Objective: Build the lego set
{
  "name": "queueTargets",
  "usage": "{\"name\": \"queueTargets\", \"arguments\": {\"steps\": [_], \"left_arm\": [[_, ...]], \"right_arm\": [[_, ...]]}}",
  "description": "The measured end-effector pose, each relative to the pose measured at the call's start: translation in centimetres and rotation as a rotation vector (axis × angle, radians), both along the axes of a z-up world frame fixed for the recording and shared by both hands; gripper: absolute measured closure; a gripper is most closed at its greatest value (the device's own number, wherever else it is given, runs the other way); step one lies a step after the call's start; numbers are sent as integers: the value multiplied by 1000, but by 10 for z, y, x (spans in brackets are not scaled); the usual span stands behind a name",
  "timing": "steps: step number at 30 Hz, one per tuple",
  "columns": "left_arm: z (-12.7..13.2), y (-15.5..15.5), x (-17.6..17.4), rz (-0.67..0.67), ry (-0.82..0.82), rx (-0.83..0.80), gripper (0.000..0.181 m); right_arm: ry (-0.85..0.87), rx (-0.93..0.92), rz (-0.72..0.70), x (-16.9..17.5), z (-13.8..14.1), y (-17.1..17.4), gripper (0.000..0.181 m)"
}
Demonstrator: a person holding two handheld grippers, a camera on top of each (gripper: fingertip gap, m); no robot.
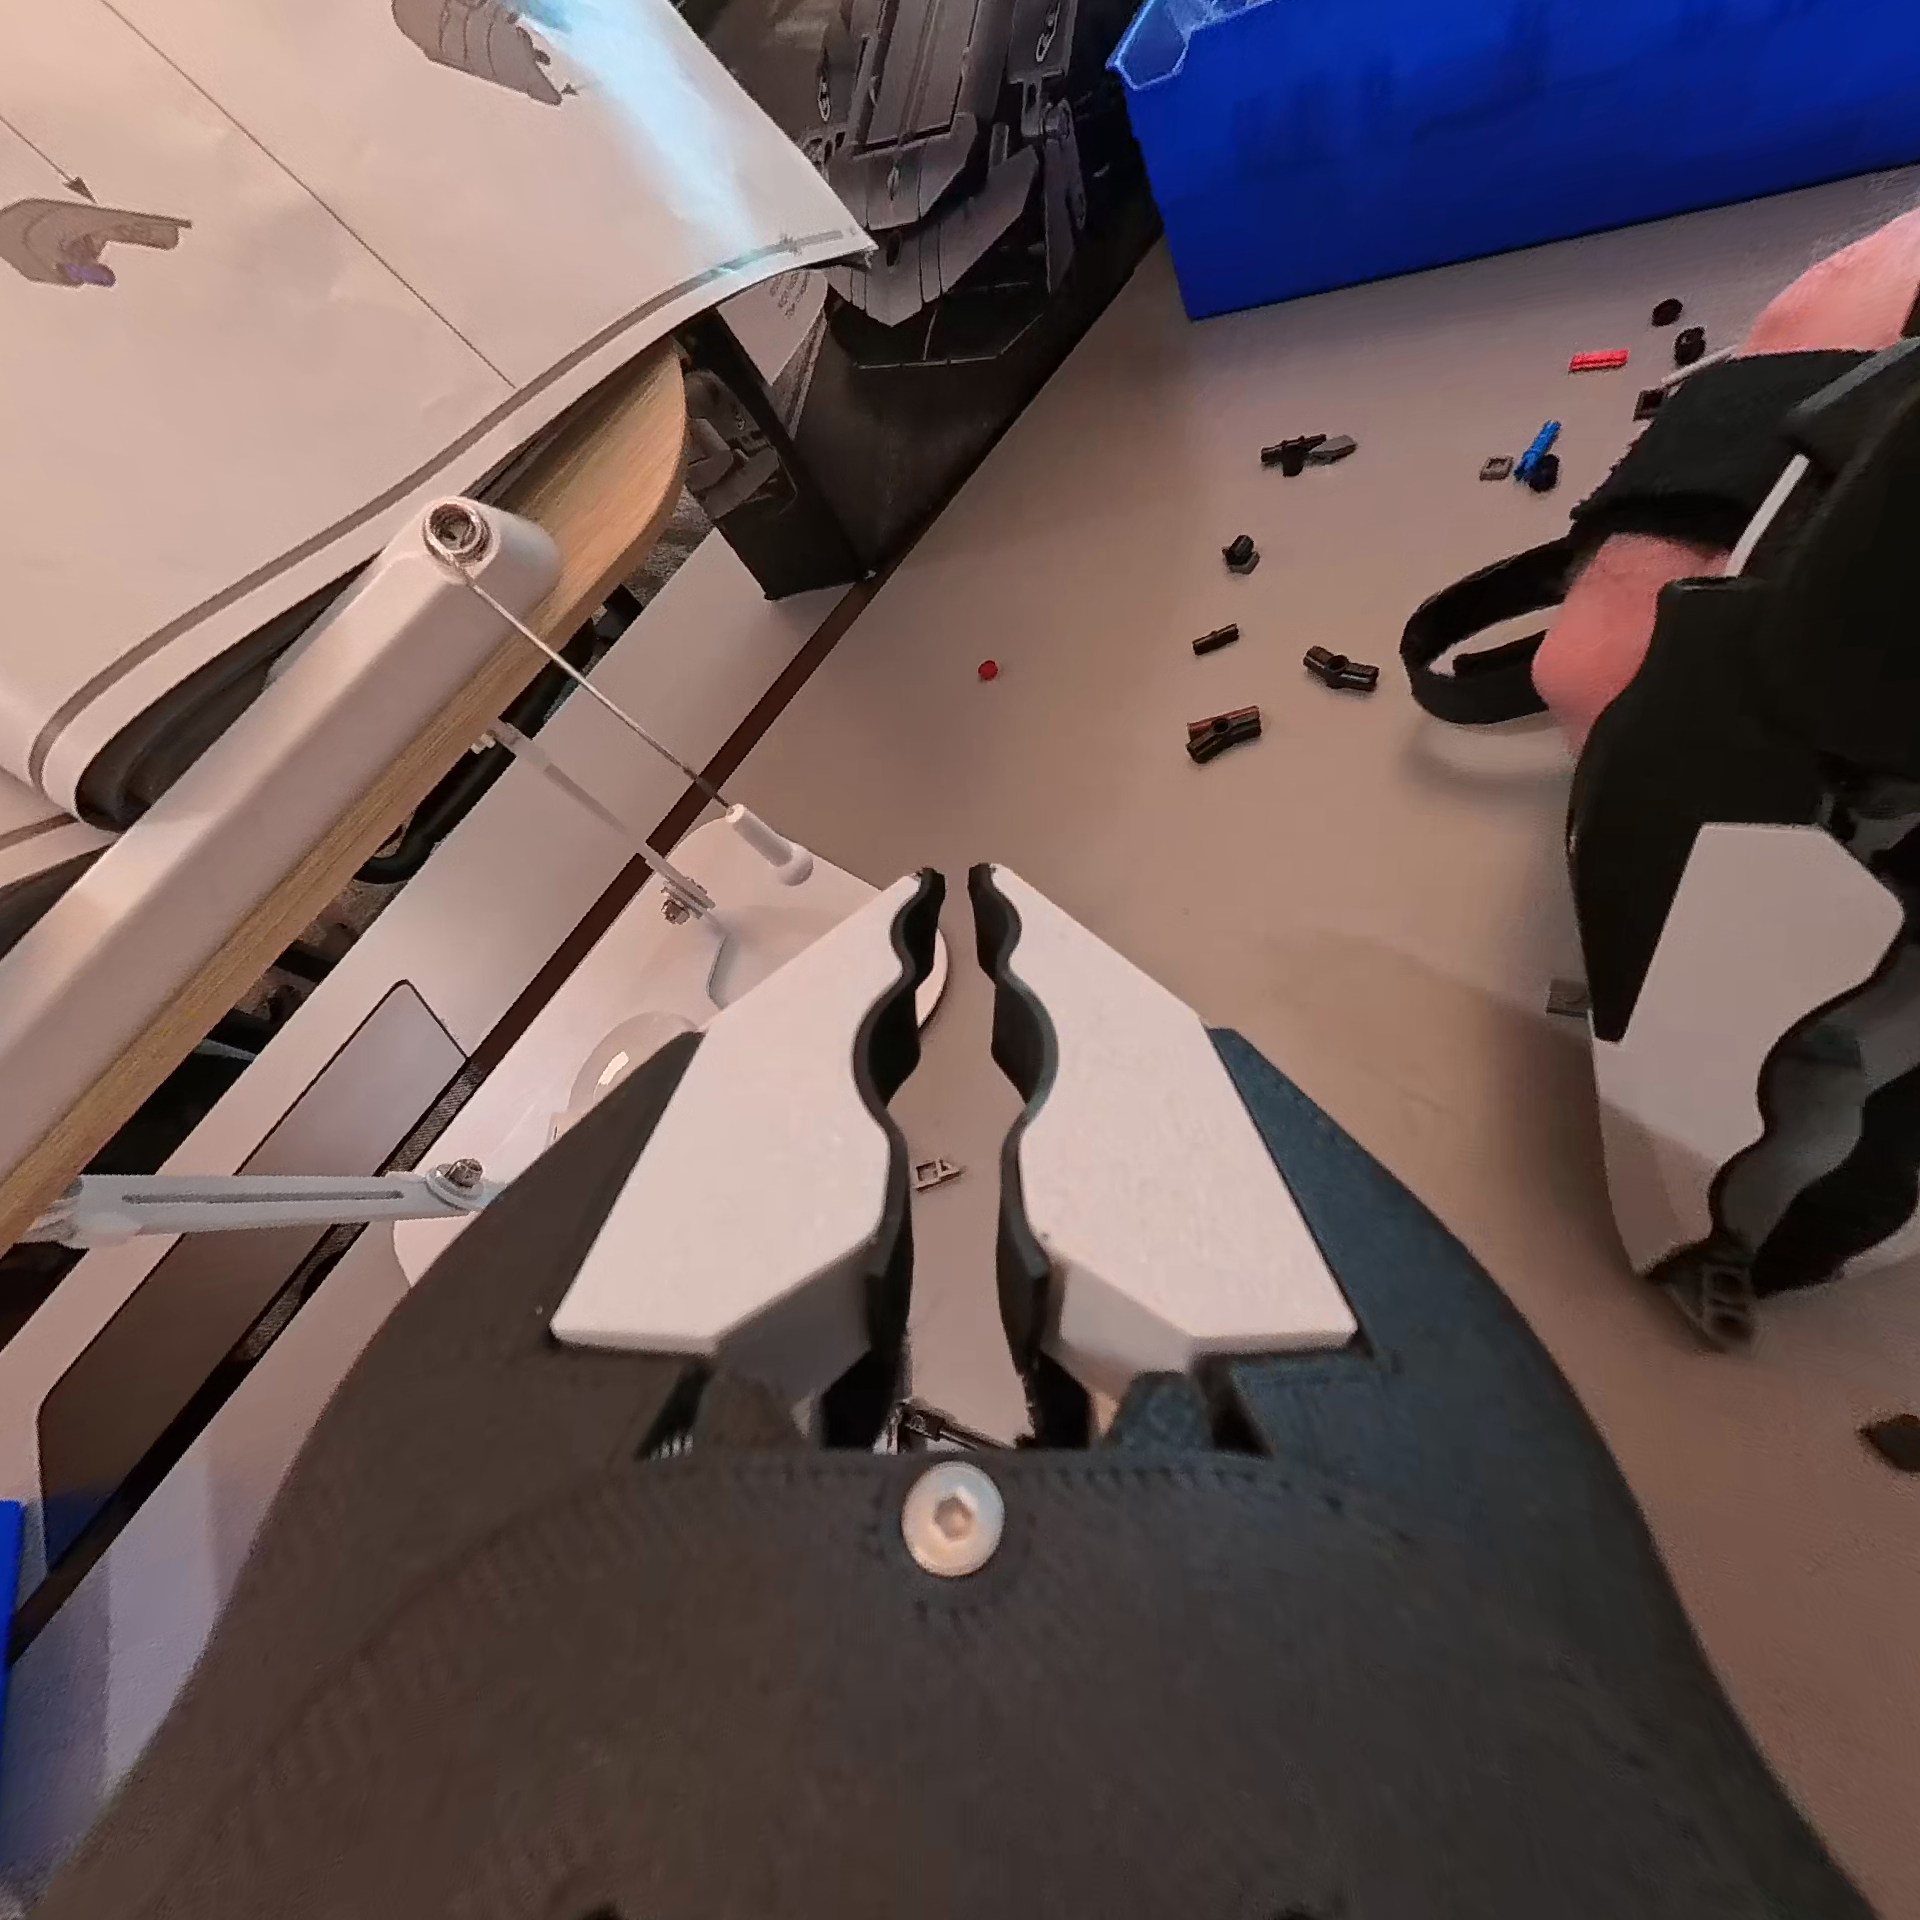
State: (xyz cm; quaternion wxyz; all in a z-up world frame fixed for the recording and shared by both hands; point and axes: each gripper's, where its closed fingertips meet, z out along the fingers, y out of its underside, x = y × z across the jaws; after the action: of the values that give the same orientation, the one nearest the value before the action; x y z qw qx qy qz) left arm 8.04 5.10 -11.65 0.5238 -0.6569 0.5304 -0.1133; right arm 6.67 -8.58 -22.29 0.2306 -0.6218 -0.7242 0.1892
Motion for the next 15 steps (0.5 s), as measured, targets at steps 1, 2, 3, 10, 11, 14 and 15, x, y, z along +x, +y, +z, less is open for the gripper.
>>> {"name": "queueTargets", "arguments": {"steps": [1,2,3,10,11,14,15], "left_arm": [[1,0,0,1,-2,1,177],[1,0,-1,2,-5,2,177],[2,1,-2,4,-7,1,177],[-1,-2,-9,-20,19,-41,174],[-6,-5,-11,-37,46,-68,174],[-22,-22,-19,-115,146,-184,170],[-28,-28,-25,-127,187,-224,168]], "right_arm": [[-1,7,0,0,0,1,169],[-2,18,-5,1,0,2,169],[-4,22,-11,2,0,4,167],[12,29,-63,8,6,11,162],[13,32,-67,9,5,12,161],[38,43,-80,9,8,14,161],[49,51,-89,9,10,15,162]]}}
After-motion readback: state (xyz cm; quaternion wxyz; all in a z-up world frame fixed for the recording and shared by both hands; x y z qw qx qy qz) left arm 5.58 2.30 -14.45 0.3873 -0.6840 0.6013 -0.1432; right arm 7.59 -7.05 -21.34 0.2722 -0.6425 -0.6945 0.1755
